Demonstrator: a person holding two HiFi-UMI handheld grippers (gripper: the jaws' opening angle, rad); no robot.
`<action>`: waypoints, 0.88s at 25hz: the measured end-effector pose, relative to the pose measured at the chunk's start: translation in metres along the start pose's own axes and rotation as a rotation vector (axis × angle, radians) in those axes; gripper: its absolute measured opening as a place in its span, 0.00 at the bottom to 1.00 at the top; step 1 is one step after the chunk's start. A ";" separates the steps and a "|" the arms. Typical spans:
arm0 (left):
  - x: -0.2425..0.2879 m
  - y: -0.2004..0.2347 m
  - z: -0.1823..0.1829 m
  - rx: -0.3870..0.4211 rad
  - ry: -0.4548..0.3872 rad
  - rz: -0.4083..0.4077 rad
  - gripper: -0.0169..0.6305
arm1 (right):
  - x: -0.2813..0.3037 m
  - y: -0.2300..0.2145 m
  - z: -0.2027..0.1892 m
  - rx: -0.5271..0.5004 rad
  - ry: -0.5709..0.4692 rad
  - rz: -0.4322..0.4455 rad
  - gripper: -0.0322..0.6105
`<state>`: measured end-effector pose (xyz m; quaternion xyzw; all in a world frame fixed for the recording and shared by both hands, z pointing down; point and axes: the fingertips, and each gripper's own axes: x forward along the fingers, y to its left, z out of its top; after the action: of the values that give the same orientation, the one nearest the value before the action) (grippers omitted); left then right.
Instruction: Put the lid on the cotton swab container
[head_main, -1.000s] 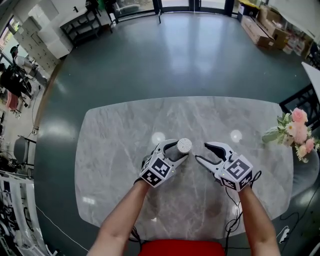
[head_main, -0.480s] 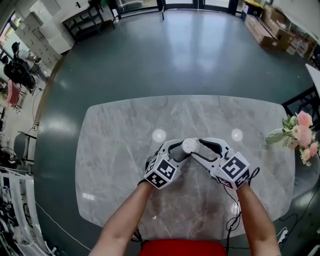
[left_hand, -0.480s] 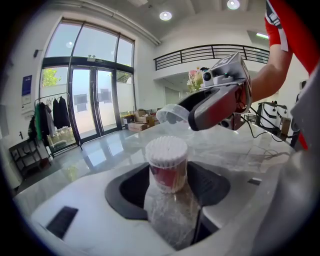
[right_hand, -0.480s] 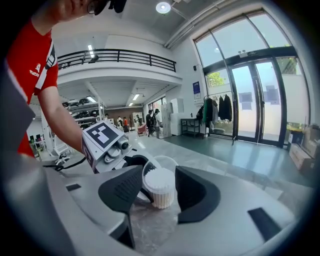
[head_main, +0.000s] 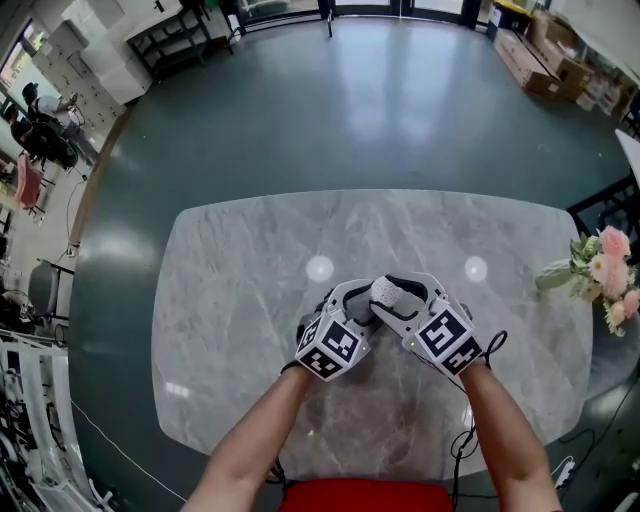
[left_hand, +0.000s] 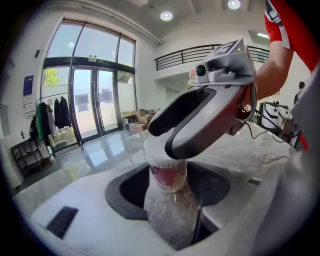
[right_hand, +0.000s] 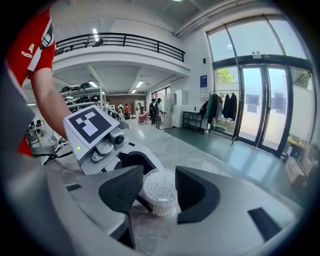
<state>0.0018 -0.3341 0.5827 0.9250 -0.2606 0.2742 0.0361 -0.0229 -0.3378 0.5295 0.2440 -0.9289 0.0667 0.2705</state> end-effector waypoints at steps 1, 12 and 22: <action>0.000 0.000 0.000 0.004 0.004 0.006 0.45 | 0.001 0.001 0.000 -0.009 0.017 -0.004 0.37; -0.003 0.001 -0.001 -0.070 -0.003 0.070 0.44 | 0.009 0.008 -0.007 -0.224 0.155 -0.120 0.37; -0.021 -0.002 0.000 -0.083 -0.054 0.117 0.44 | 0.003 0.010 0.000 -0.215 0.078 -0.066 0.42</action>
<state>-0.0121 -0.3227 0.5716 0.9129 -0.3264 0.2397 0.0515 -0.0301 -0.3308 0.5310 0.2412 -0.9109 -0.0327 0.3332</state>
